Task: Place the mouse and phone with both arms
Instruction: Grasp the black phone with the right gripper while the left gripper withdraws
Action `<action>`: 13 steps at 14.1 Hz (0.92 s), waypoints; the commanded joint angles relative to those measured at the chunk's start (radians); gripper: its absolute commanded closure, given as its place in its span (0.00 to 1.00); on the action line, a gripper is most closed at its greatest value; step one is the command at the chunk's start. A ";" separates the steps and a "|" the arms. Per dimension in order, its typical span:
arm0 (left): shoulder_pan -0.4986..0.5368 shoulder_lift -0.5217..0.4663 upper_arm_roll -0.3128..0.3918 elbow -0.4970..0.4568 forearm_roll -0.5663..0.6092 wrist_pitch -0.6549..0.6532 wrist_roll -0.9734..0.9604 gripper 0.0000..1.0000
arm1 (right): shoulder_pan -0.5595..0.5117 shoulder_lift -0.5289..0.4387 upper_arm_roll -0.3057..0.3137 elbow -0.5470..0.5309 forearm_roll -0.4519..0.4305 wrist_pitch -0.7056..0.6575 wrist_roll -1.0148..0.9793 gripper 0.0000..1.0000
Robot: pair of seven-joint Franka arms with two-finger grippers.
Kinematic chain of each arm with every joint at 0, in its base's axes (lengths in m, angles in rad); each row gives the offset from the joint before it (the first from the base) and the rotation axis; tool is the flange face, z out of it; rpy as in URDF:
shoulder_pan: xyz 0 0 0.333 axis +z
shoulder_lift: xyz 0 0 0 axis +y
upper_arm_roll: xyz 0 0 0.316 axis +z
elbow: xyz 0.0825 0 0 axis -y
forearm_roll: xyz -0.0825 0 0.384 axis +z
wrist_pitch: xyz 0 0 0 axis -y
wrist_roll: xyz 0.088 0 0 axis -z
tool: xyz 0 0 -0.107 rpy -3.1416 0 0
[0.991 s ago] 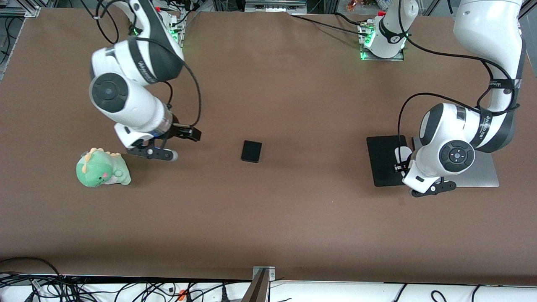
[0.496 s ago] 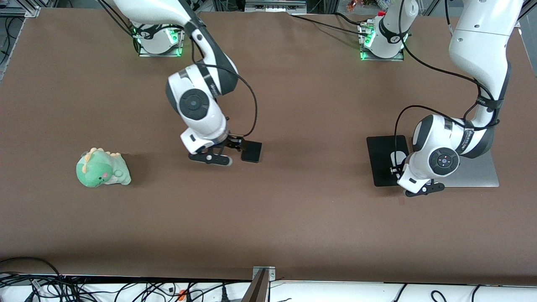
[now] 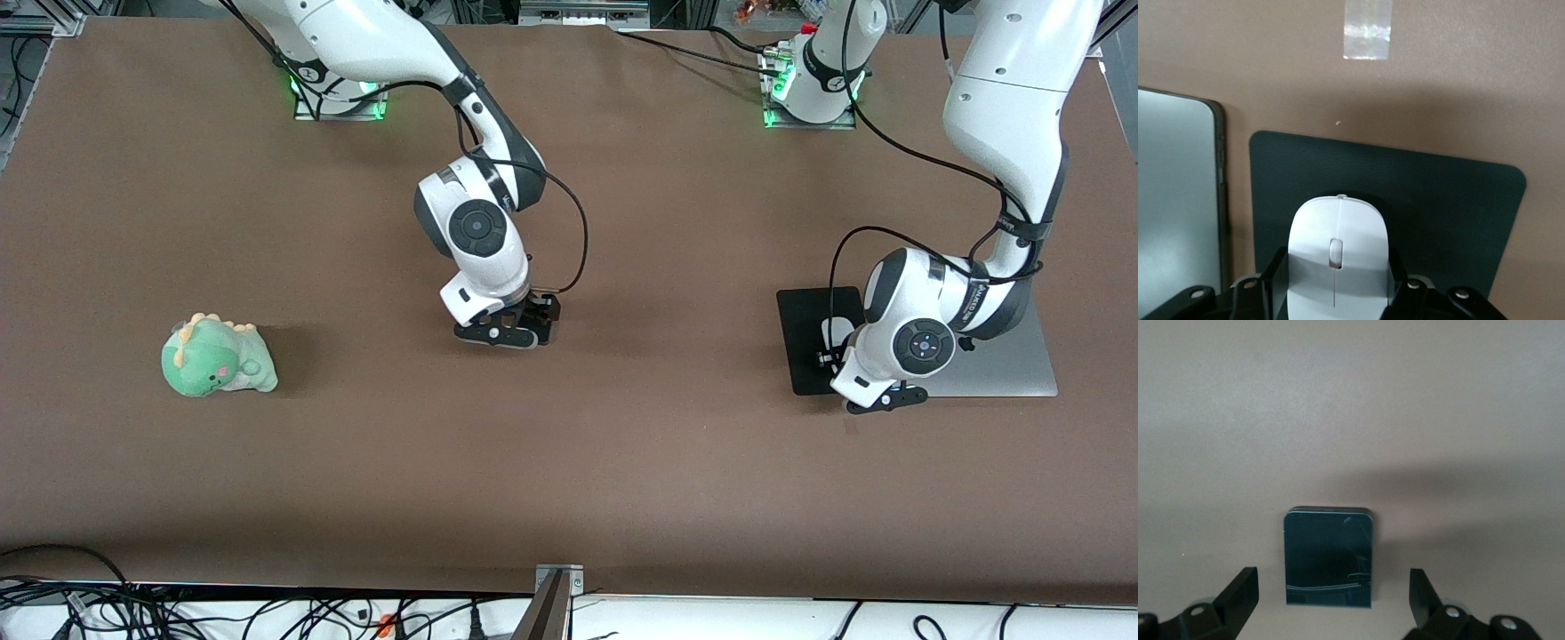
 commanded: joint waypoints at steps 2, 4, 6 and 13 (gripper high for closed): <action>-0.002 -0.009 -0.016 -0.013 0.031 0.007 0.009 0.45 | 0.032 0.052 -0.013 0.008 -0.003 0.074 0.039 0.00; -0.002 -0.009 -0.017 -0.013 0.031 0.007 0.009 0.28 | 0.039 0.070 -0.014 0.007 -0.006 0.099 0.054 0.00; 0.000 -0.009 -0.017 -0.012 0.031 0.006 0.009 0.00 | 0.047 0.081 -0.014 0.002 -0.006 0.116 0.054 0.00; 0.003 -0.080 -0.018 0.016 0.024 -0.039 0.005 0.00 | 0.048 0.093 -0.017 -0.021 -0.024 0.159 0.054 0.00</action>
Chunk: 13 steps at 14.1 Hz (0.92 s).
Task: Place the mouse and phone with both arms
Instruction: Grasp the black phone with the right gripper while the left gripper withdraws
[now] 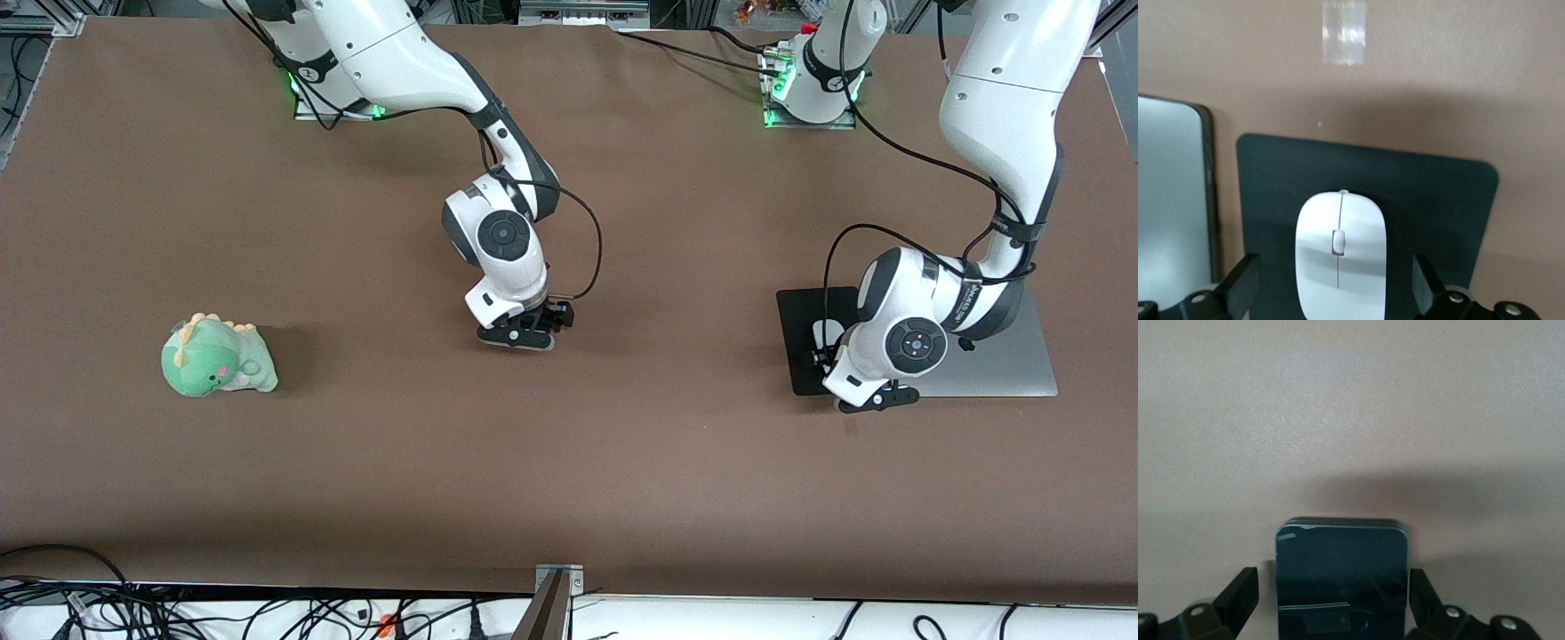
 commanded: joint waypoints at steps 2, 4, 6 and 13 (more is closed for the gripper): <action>-0.001 -0.118 -0.009 0.047 0.015 -0.108 0.007 0.00 | 0.019 0.006 -0.013 -0.013 -0.015 0.033 0.019 0.00; -0.001 -0.141 -0.023 0.141 0.012 -0.223 0.008 0.00 | 0.022 0.013 -0.013 -0.014 -0.027 0.041 0.019 0.06; -0.001 -0.155 -0.024 0.244 0.011 -0.335 0.011 0.00 | 0.021 0.017 -0.013 -0.014 -0.039 0.041 0.017 0.08; 0.012 -0.314 -0.023 0.292 -0.015 -0.444 0.106 0.00 | 0.004 0.006 -0.015 0.028 -0.039 -0.038 -0.010 0.79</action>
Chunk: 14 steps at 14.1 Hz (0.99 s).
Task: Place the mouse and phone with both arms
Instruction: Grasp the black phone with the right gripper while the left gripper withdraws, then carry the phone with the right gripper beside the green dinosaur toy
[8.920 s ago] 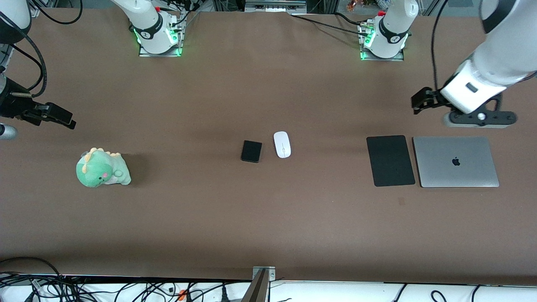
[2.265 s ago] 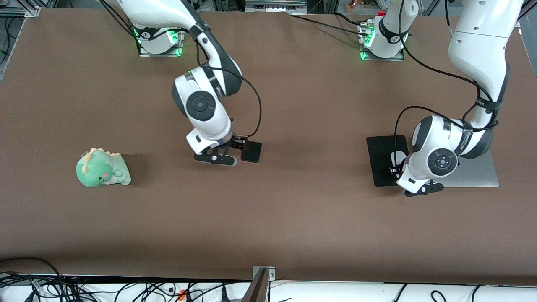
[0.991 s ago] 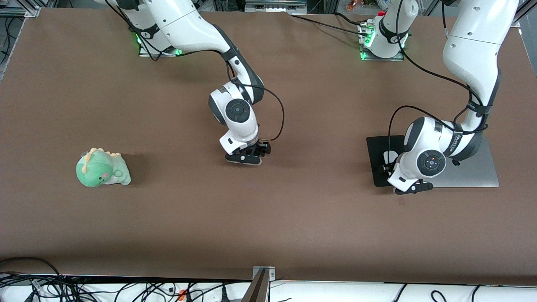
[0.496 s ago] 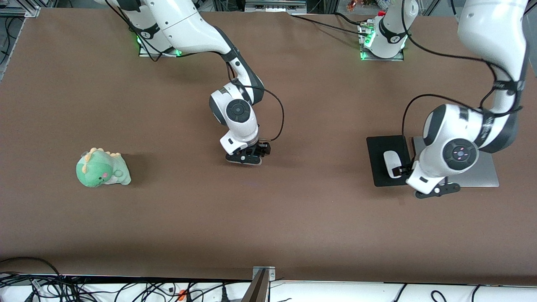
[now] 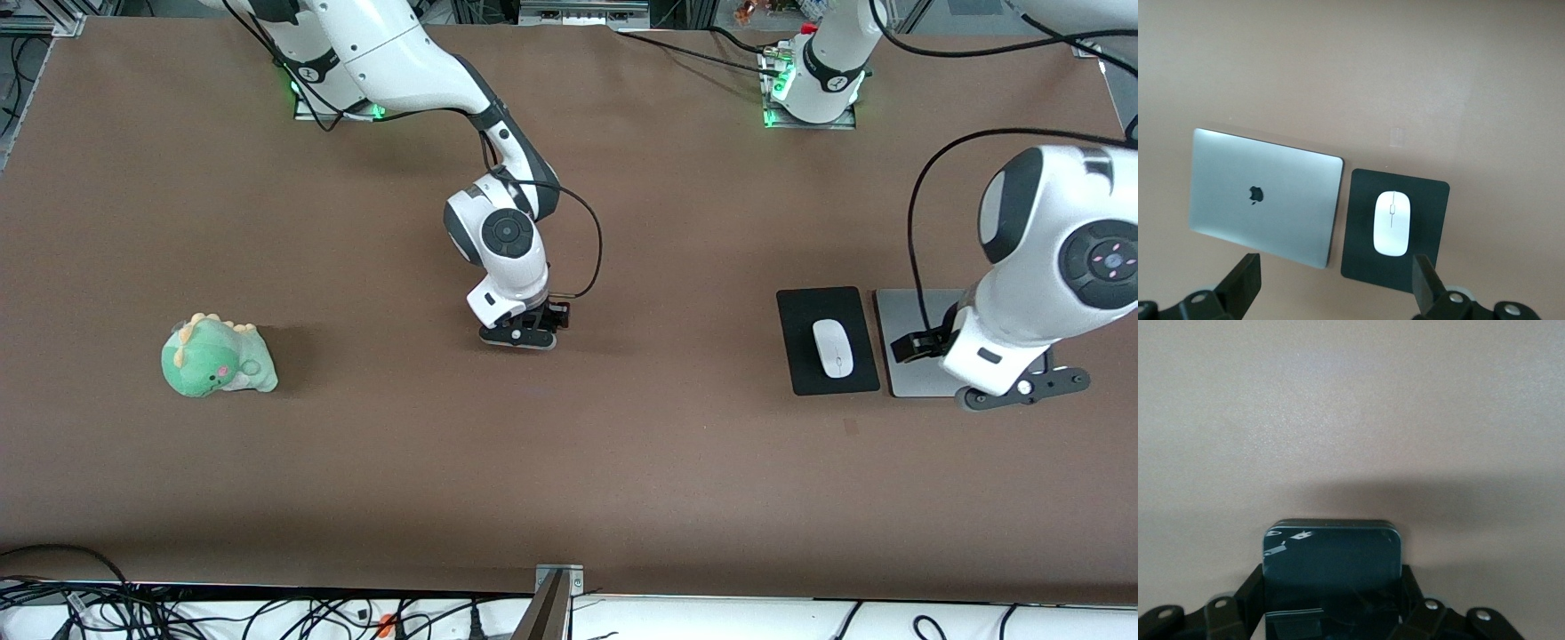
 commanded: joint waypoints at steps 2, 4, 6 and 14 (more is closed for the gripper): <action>0.009 -0.116 -0.003 -0.006 -0.042 -0.081 0.059 0.00 | -0.043 -0.005 -0.007 0.100 -0.010 -0.159 -0.065 0.81; 0.032 -0.170 0.000 -0.011 -0.083 -0.107 0.123 0.00 | -0.099 -0.031 -0.007 0.146 0.003 -0.288 -0.178 0.81; 0.069 -0.213 -0.002 -0.011 -0.144 -0.130 0.180 0.00 | -0.181 -0.086 -0.003 0.155 0.008 -0.388 -0.290 0.81; 0.097 -0.316 0.000 -0.018 -0.212 -0.219 0.256 0.00 | -0.315 -0.218 -0.105 0.059 0.040 -0.460 -0.529 0.87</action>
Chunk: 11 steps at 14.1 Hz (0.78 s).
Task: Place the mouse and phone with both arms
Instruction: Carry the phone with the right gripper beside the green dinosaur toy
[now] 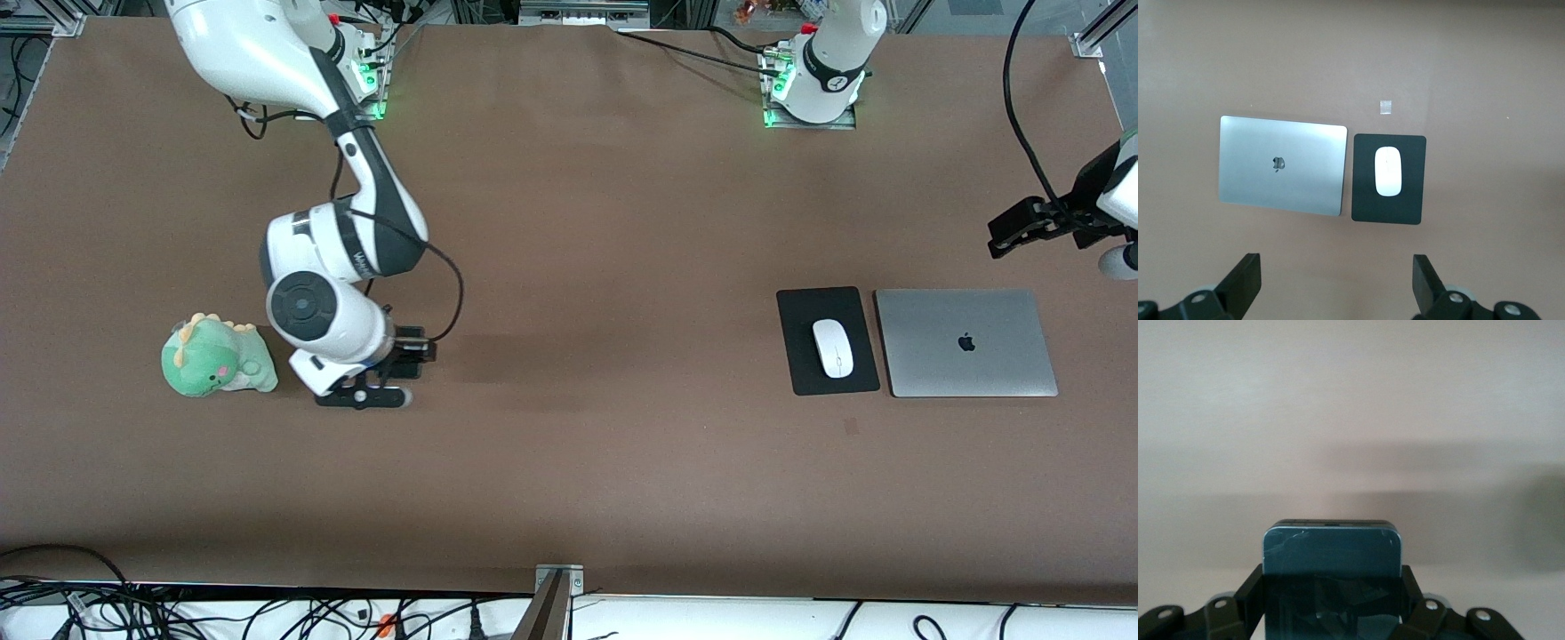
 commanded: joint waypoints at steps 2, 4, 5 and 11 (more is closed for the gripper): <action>0.009 -0.046 -0.001 -0.026 -0.038 -0.026 0.025 0.00 | -0.004 -0.080 -0.072 -0.147 0.017 0.076 -0.086 0.87; 0.009 -0.049 -0.001 -0.026 -0.038 -0.030 0.025 0.00 | -0.012 -0.109 -0.094 -0.243 0.019 0.183 -0.117 0.87; 0.009 -0.049 -0.001 -0.026 -0.040 -0.032 0.025 0.00 | -0.024 -0.118 -0.095 -0.292 0.019 0.246 -0.140 0.87; 0.009 -0.048 -0.003 -0.026 -0.040 -0.032 0.025 0.00 | -0.062 -0.129 -0.095 -0.536 0.036 0.599 -0.192 0.87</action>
